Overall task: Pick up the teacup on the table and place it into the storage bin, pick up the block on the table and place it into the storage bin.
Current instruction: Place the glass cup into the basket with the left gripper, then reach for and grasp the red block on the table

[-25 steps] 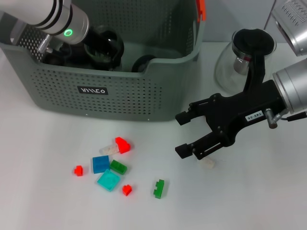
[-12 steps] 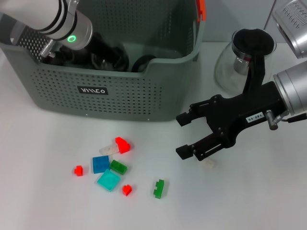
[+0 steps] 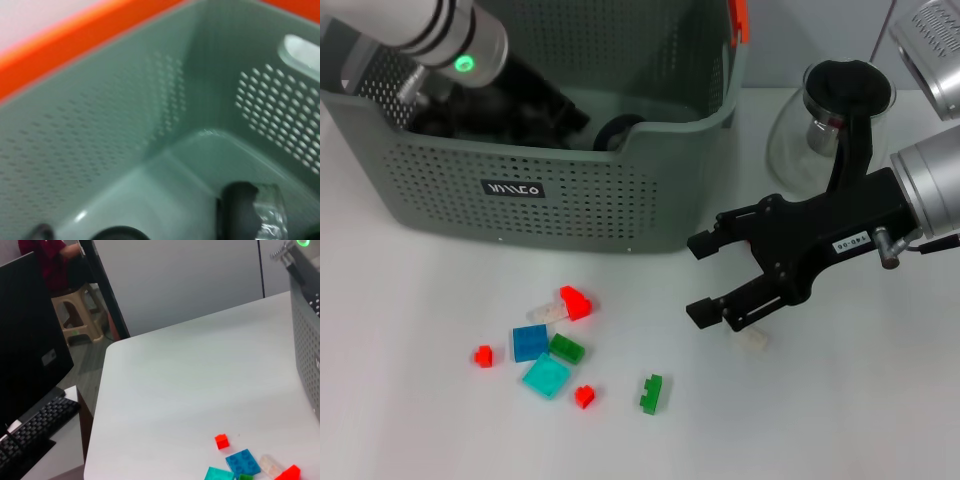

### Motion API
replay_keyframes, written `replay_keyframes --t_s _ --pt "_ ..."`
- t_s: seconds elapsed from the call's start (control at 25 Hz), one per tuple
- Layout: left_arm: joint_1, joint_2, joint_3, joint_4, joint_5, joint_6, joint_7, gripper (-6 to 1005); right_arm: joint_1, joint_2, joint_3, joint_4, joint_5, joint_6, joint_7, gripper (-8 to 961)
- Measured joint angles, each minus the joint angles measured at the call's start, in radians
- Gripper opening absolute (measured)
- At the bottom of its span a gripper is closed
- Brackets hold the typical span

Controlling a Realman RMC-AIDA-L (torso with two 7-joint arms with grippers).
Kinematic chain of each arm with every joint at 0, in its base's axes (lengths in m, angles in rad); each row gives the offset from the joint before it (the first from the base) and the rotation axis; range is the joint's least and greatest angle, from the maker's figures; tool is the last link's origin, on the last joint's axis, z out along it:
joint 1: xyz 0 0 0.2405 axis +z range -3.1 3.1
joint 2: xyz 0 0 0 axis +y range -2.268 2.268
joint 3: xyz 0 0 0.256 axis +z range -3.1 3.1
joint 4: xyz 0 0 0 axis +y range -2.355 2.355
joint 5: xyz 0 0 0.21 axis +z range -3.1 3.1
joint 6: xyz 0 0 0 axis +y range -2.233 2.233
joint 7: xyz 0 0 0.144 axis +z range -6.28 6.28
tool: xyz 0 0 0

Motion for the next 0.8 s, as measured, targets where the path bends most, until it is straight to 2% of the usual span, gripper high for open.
replay_keyframes --t_s 0.08,0.24,0.44,0.56,0.8 --pt "0.013 0.008 -0.004 -0.059 0.005 0.02 -0.03 586 0.0 -0.001 0.003 0.0 0.004 -0.001 -0.002 943" --pt "0.052 0.017 -0.052 -0.219 0.006 0.104 -0.067 638 0.0 -0.007 0.011 0.0 0.018 -0.009 -0.005 943" --pt "0.123 0.007 -0.17 -0.457 -0.049 0.283 -0.059 703 -0.001 -0.02 0.023 0.0 0.044 -0.034 -0.013 942" --pt "0.191 0.005 -0.232 -0.569 -0.211 0.428 -0.015 715 -0.003 -0.026 0.033 0.0 0.048 -0.049 -0.015 942" --pt "0.301 -0.006 -0.355 -0.609 -0.578 0.737 0.146 713 -0.005 -0.04 0.04 0.0 0.049 -0.068 -0.018 942"
